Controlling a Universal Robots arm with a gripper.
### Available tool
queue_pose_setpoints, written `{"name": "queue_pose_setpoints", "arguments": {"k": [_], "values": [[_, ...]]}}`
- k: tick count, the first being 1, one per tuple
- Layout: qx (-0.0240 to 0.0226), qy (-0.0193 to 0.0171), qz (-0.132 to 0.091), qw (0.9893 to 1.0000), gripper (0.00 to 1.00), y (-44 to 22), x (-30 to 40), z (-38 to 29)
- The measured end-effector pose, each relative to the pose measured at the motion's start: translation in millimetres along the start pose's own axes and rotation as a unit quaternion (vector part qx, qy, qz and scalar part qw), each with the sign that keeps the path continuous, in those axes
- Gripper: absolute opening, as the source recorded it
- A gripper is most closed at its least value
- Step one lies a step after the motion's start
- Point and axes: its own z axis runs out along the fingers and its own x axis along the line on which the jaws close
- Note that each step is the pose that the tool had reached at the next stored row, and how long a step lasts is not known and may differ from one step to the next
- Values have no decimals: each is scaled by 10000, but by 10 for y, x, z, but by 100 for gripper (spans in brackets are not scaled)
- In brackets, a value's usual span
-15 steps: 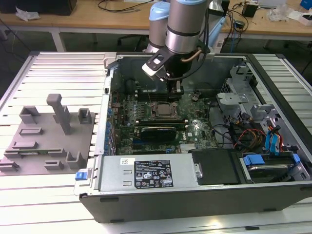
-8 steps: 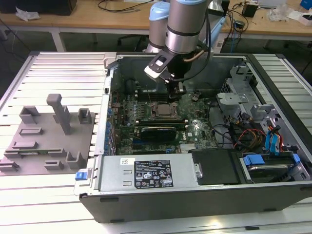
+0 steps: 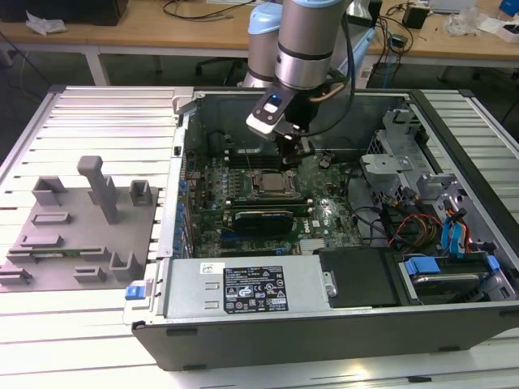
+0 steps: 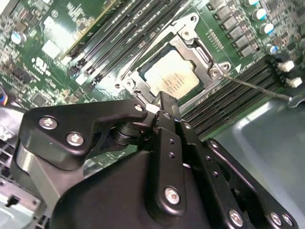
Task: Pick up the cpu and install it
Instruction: 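Close the cpu cover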
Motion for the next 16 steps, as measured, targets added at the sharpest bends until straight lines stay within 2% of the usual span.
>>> {"name": "queue_pose_setpoints", "arguments": {"k": [3,5,7,8,10,12,13,15,16], "values": [[-6,-10,-305,9995,11,0,0,0],[-9,-16,-478,9989,11,0,0,0],[-12,-21,-653,9979,11,0,0,0],[-14,-26,-805,9967,11,0,0,0],[-20,-36,-1109,9938,11,0,0,0],[-24,-43,-1320,9912,11,0,0,0],[-26,-48,-1462,9892,11,0,0,0],[-33,-59,-1817,9833,11,0,0,0],[-34,-62,-1902,9817,11,0,0,0]]}}
